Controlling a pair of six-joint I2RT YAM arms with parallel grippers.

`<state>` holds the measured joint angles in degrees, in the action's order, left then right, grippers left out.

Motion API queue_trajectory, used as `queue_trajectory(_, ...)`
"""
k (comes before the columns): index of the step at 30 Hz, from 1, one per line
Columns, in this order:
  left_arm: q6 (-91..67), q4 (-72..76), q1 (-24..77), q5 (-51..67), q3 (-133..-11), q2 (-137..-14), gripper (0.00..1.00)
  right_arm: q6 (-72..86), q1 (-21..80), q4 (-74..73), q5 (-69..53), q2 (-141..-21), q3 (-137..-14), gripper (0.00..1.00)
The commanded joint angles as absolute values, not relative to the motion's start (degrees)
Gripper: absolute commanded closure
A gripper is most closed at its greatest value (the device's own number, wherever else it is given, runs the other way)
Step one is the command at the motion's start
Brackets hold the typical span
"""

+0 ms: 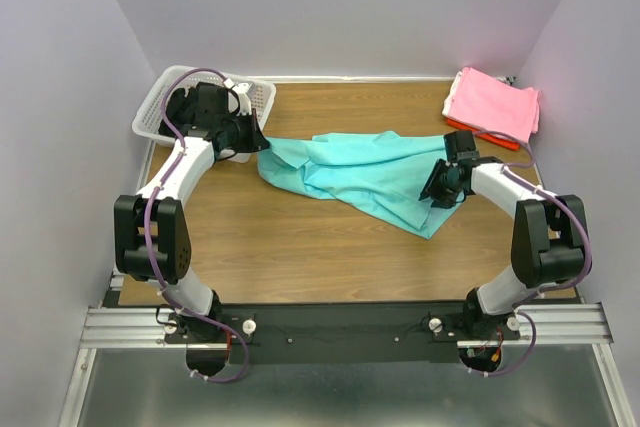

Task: Fold and stack the t-shirts
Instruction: Flatten the tshirt out

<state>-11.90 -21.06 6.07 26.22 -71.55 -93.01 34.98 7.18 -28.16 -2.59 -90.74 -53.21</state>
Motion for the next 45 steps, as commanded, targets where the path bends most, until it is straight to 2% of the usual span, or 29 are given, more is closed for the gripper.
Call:
queue_trajectory(1,-11.43,-21.53,6.06,26.46,-71.54,-92.81,1.0,36.21,7.47,-27.6,-0.26,-91.4,-51.07,0.53)
queue_trajectory(14,-11.78,-21.44,6.06,26.54,-70.66,-92.55,1.0,35.07,7.38,-26.72,3.16,-94.57,-51.76,0.54)
queue_trajectory(21,-11.69,-21.45,6.06,26.54,-70.58,-92.46,1.0,35.16,7.38,-26.54,2.37,-94.57,-52.47,0.63)
queue_trajectory(28,-11.43,-21.53,6.15,26.37,-70.4,-92.55,1.0,35.68,7.38,-26.72,0.53,-93.26,-52.12,0.67)
queue_trajectory(31,-11.6,-21.36,6.06,26.28,-70.4,-92.72,1.0,35.6,7.38,-26.72,0.35,-92.46,-52.29,0.75)
queue_trajectory(38,-11.6,-21.53,6.06,26.46,-71.01,-93.25,1.0,35.42,7.47,-28.21,0.35,-92.11,-53.61,0.83)
queue_trajectory(45,-11.34,-21.8,6.06,25.32,-71.37,-93.6,1.0,34.63,7.38,-33.56,-0.53,-89.57,-57.03,0.97)
